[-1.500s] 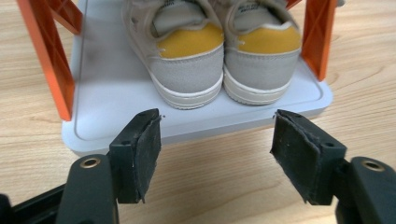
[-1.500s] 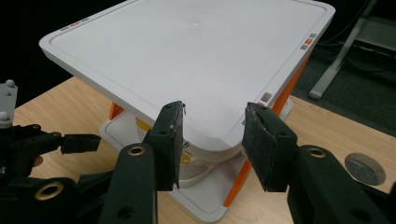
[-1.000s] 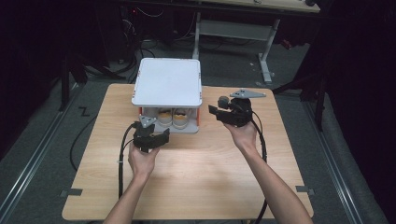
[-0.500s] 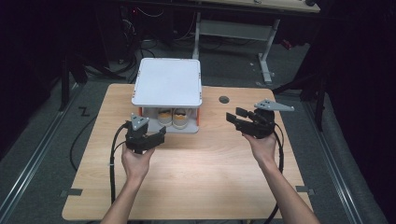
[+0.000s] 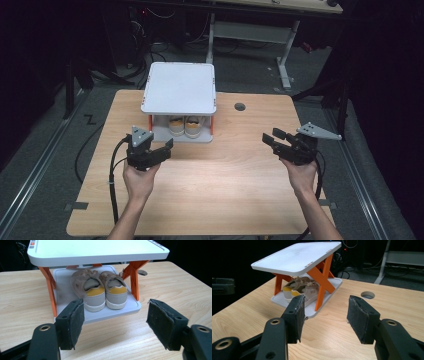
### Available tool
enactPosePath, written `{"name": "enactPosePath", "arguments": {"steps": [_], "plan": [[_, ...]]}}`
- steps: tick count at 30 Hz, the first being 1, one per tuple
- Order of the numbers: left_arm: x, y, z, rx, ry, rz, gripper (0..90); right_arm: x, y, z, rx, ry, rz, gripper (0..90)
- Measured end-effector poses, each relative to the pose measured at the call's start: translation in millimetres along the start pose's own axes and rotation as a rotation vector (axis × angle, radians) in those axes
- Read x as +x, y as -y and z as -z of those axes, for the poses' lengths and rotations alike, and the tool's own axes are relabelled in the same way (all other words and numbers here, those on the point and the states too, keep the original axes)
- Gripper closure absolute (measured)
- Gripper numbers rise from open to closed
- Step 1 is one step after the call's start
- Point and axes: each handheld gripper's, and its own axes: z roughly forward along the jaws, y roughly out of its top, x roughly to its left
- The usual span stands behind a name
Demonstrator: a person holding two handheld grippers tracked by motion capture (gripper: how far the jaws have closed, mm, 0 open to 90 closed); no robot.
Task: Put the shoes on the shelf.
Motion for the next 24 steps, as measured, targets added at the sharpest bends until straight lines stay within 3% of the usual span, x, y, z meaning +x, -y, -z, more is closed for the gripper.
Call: {"name": "enactPosePath", "arguments": {"steps": [7,15,24], "plan": [[7.9,10.7,13.0,-0.015,-0.008,0.006,28.9,-7.5,19.9,18.8,-0.003,0.018,-0.020,49.6],[15.2,26.8,16.2,-0.006,-0.004,0.026,26.8,-17.4,42.6,31.0,0.004,0.042,-0.050,49.9],[21.5,46.9,12.4,0.032,0.003,0.042,24.4,-34.7,80.7,40.1,0.012,0.070,-0.141,49.9]]}}
